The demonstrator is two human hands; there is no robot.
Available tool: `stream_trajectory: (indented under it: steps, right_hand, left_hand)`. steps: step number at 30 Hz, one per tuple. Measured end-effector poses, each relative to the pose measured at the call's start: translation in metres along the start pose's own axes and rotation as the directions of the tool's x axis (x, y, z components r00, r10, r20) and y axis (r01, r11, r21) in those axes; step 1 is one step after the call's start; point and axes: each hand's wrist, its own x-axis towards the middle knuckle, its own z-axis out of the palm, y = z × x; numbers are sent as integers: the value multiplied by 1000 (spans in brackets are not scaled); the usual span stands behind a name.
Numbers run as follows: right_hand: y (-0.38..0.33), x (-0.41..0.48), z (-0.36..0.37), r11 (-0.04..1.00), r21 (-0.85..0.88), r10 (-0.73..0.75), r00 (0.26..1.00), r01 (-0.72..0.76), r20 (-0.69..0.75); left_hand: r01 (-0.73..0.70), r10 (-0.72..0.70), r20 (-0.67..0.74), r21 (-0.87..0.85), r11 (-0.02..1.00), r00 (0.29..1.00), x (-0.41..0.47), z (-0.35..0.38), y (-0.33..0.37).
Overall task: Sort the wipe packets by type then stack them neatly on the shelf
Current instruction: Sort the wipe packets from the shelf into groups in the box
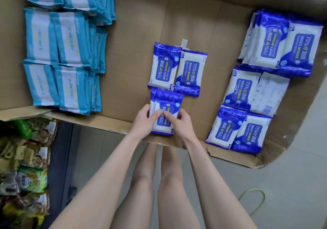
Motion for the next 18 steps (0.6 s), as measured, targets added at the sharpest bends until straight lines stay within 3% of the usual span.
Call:
stream_trajectory:
  steps: [3,5,10,14,18]
  right_hand:
    - [-19,-5,-14,996,87,-17,1000,15,16]
    - [-34,-3,-26,994,82,-67,998,68,-19]
    - [-71,24,-51,984,-11,-176,972,176,-155]
    - [-86,55,-55,958,-178,-263,935,223,-239]
    - [-91,59,-44,961,-172,-248,947,215,-204]
  left_hand:
    - [-47,54,64,-108,993,996,-5,4,18]
    - [-99,103,22,-128,987,994,-1,7,33]
    - [-203,245,-343,155,967,907,37,11,62]
    - [-169,271,-352,295,940,896,62,19,81]
    - [-99,193,-367,261,960,910,81,23,91]
